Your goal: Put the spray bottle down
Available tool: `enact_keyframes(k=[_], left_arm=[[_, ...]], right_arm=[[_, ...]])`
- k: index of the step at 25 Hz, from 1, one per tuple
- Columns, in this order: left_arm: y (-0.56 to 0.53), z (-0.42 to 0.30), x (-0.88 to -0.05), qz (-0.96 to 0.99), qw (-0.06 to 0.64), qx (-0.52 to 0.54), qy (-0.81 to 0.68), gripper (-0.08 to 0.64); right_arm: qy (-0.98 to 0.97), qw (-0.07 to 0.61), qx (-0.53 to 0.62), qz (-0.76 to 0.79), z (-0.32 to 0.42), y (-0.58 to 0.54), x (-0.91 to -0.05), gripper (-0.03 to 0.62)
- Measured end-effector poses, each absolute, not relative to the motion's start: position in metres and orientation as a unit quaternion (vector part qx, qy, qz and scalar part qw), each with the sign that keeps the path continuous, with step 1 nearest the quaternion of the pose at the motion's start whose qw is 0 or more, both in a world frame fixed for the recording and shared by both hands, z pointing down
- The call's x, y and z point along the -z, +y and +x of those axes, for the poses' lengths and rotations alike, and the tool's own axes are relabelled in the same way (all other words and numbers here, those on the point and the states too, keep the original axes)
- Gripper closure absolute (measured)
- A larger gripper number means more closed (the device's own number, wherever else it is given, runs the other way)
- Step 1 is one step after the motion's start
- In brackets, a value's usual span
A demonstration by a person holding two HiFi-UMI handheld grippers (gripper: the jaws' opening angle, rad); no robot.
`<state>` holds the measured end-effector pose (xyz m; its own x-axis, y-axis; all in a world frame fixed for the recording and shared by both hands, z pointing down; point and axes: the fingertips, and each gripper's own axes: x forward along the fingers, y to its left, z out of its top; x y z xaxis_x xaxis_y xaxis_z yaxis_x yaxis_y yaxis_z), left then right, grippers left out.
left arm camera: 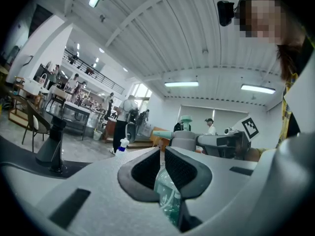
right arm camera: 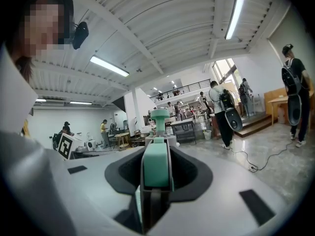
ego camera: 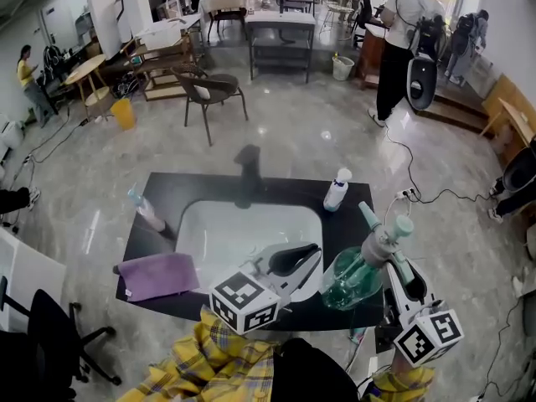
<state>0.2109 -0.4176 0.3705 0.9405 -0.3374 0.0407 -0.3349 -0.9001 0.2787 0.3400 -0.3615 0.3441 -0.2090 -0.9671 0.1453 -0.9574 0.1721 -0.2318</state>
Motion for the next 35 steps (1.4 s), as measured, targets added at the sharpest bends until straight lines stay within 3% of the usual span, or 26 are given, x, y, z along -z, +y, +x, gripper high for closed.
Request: enact_keyframes(k=[35], left_arm=[[-0.485, 0.267, -0.391, 0.962, 0.152, -0.011, -0.225, 0.531]], right_arm=[[0.778, 0.023, 0.106, -0.619, 0.411, -0.461, -0.357, 0.479]])
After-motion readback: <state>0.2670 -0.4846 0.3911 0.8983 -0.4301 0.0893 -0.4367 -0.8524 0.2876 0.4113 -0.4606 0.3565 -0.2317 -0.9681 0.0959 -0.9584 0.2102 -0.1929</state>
